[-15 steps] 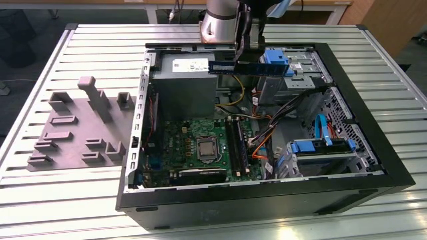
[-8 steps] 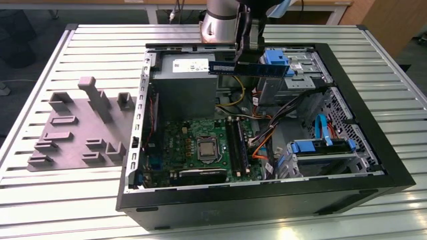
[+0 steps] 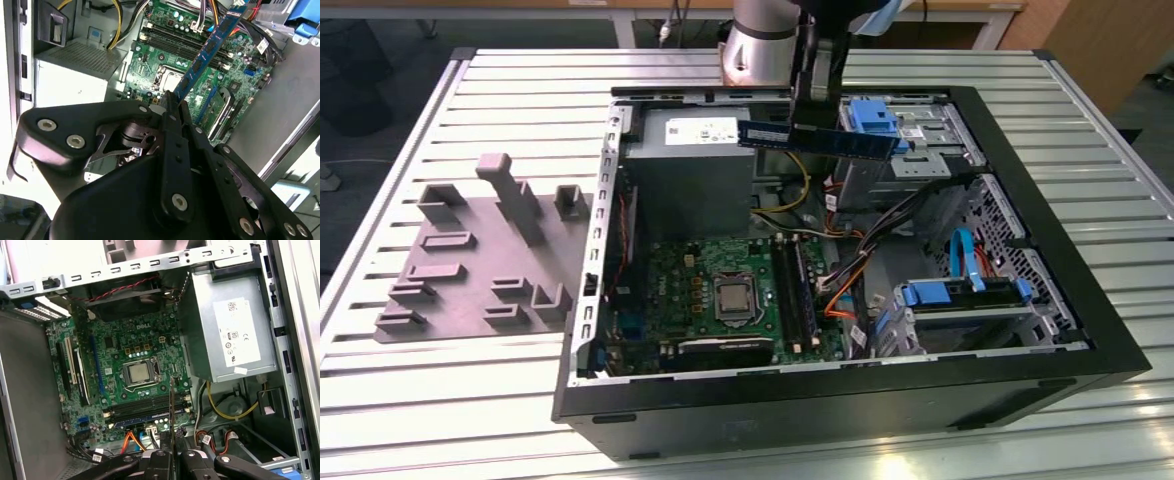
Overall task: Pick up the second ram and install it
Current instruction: 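Insert the second ram into the second slot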
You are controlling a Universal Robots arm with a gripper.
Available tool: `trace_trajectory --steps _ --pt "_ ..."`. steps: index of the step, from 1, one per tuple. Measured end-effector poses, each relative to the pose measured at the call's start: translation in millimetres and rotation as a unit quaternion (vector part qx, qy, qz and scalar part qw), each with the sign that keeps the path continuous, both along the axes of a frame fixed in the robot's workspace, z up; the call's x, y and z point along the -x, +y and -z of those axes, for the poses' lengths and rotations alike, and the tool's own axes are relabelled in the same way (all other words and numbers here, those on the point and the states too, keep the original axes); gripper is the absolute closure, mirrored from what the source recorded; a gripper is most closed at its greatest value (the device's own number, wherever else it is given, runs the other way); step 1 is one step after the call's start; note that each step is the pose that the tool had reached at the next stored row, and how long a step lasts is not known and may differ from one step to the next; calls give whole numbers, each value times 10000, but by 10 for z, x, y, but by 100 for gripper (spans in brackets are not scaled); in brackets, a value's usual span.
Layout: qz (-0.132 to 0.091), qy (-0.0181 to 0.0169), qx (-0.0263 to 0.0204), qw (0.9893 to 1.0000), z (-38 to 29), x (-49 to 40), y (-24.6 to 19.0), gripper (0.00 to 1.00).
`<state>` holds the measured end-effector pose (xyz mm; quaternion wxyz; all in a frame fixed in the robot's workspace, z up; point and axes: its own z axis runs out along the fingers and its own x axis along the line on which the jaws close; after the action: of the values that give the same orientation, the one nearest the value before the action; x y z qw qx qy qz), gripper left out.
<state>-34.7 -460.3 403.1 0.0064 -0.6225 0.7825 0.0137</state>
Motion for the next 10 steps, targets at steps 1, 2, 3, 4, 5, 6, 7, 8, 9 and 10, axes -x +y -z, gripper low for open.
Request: trace_trajectory --steps 1,2,3,4,5,6,7,8,9,10 --pt "37 0 0 10000 1 0 0 86" --pt "71 0 0 10000 2 0 1 86" --pt "101 0 0 9999 3 0 1 86" --pt "129 0 0 9999 3 0 1 86" --pt "151 0 1 9999 4 0 1 86" --pt "171 0 1 9999 4 0 1 86" --pt "190 0 1 9998 5 0 1 86" --pt "207 1 1 9998 5 0 1 86" --pt "223 1 1 9998 6 0 1 86" --pt "237 0 1 9997 6 0 1 86"
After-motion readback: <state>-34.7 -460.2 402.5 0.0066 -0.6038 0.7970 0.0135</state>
